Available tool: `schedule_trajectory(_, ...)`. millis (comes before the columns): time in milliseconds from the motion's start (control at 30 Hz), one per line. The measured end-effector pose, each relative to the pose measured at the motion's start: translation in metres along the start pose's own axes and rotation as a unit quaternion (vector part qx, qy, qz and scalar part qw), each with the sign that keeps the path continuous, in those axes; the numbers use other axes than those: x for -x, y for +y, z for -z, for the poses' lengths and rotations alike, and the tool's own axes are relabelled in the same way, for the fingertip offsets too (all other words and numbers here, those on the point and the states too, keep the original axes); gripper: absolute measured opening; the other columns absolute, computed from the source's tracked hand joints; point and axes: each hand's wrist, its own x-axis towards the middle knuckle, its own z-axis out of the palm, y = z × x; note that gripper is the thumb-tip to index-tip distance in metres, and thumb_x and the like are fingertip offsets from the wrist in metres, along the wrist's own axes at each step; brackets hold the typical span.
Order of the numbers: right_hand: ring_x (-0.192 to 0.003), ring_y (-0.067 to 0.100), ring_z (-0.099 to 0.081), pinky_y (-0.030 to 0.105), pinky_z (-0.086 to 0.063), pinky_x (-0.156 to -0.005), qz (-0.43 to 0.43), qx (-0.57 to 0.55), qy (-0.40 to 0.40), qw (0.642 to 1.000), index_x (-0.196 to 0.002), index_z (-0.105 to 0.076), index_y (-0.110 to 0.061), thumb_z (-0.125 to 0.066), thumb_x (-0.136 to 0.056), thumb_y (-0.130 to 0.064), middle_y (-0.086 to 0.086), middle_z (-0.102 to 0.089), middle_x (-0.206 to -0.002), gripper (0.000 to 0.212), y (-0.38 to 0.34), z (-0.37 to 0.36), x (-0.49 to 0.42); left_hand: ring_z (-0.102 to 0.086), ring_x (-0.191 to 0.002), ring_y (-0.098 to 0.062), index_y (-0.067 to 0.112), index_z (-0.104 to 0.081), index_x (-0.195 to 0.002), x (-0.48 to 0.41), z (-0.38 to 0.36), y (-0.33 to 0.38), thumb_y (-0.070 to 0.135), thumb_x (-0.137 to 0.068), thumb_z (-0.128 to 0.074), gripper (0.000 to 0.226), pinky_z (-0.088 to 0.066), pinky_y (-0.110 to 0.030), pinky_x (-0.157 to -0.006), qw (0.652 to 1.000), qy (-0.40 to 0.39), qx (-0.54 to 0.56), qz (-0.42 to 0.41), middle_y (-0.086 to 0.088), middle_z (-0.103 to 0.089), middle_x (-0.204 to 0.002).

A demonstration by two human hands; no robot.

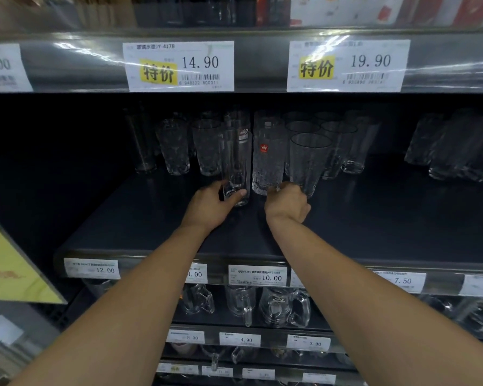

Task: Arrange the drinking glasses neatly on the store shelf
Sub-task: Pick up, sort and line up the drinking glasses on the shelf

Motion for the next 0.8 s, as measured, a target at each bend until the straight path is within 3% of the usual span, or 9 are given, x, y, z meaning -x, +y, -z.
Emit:
schedule_trajectory(300, -0.111, 0.030, -0.062, 0.036, -0.039, -0.094, -0.001, 0.029, 0.006, 1.000, -0.109, -0.070, -0.013, -0.051, -0.098, -0.026, 0.012, -0.070, -0.115, 0.026, -0.0002, -0.0053, -0.0053, -0.062, -0.114, -0.021, 0.016, -0.063, -0.128, -0.0009, -0.0015, 0.0007, 0.060, -0.088, -0.061, 0.059, -0.049, -0.027, -0.090, 1.000, 0.000, -0.009, 0.001, -0.004, -0.069, -0.122)
schedule_trajectory(433, -0.111, 0.029, -0.063, 0.035, -0.039, -0.093, -0.007, 0.038, 0.010, 0.999, -0.110, -0.069, -0.012, -0.050, -0.099, -0.022, 0.011, -0.070, -0.115, 0.024, -0.0004, -0.0059, -0.0068, -0.063, -0.111, -0.018, 0.018, -0.064, -0.127, -0.0020, -0.0022, -0.0019, 0.064, -0.085, -0.061, 0.062, -0.052, -0.033, -0.094, 1.000, -0.003, -0.002, 0.005, -0.001, -0.069, -0.120)
schedule_trajectory(800, -0.113, 0.029, -0.062, 0.036, -0.039, -0.094, -0.014, 0.068, 0.013, 0.997, -0.116, -0.064, -0.009, -0.049, -0.099, -0.017, 0.013, -0.068, -0.118, 0.023, -0.0026, -0.0078, -0.0086, -0.063, -0.111, -0.018, 0.020, -0.063, -0.127, -0.0017, -0.0018, -0.0016, 0.066, -0.086, -0.059, 0.062, -0.052, -0.033, -0.093, 1.000, -0.010, -0.008, 0.004, -0.002, -0.069, -0.121)
